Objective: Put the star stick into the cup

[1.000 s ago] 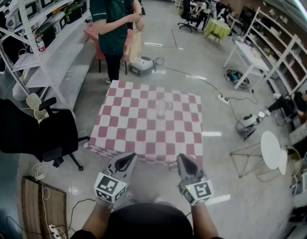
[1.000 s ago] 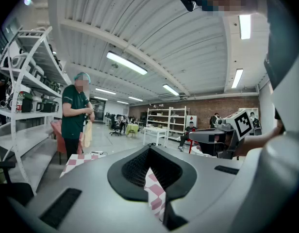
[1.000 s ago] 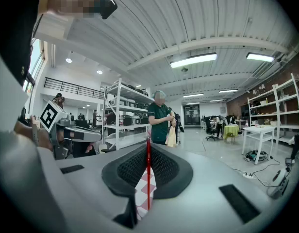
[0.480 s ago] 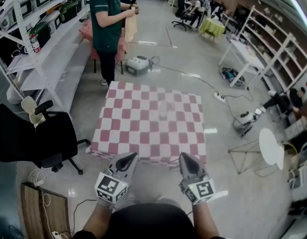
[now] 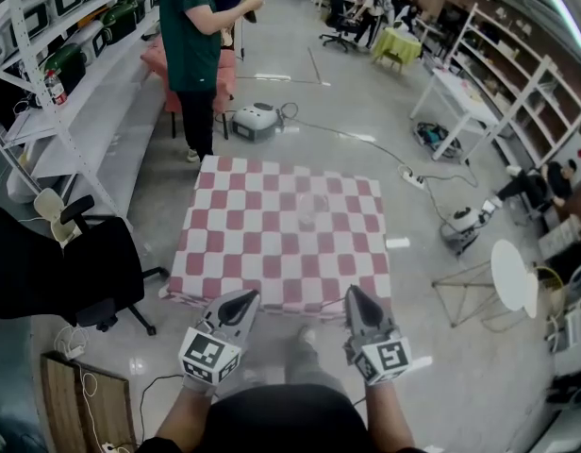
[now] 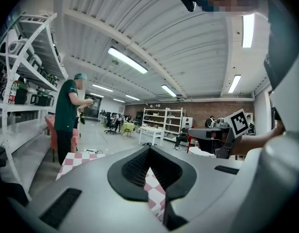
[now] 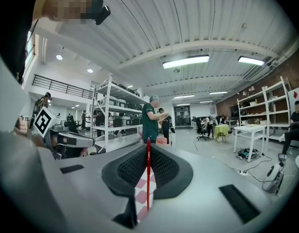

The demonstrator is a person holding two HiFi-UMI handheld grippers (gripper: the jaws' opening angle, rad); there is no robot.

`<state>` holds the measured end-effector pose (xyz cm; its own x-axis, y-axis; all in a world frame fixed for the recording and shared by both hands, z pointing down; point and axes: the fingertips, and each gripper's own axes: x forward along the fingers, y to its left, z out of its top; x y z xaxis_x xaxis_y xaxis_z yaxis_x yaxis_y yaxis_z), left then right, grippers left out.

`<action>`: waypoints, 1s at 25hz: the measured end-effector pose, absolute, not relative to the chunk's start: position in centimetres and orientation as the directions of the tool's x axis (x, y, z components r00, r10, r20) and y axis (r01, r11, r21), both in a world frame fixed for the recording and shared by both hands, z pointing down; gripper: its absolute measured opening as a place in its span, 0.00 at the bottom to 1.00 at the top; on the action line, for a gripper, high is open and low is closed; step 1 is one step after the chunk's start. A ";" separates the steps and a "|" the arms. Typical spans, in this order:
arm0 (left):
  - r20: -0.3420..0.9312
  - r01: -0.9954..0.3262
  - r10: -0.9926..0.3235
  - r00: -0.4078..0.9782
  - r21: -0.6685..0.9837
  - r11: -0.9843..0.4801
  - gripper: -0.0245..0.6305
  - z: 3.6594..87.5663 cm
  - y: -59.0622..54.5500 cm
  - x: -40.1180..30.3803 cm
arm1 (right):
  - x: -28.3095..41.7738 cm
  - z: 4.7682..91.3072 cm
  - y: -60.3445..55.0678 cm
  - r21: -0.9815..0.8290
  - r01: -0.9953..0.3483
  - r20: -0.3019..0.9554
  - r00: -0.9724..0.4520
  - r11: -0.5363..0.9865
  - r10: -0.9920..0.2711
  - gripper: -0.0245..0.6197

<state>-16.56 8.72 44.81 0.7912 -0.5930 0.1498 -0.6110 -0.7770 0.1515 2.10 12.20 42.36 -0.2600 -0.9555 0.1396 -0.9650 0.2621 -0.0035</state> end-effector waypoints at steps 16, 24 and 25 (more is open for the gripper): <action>0.233 -0.719 -0.685 0.690 0.116 -0.685 0.10 45.8 -1.7 -6.5 | 12.6 43.0 0.0 -0.081 -0.912 0.098 -0.409 0.402 -0.907 0.08; 0.294 -0.787 -0.739 0.606 0.082 -0.612 0.10 46.2 -5.2 -2.2 | 18.1 43.7 -5.6 -0.154 -0.871 0.077 -0.482 0.467 -0.873 0.08; 0.300 -0.794 -0.745 0.595 0.080 -0.602 0.10 46.3 -5.5 -1.9 | 18.5 43.5 -6.2 -0.164 -0.865 0.068 -0.489 0.474 -0.870 0.08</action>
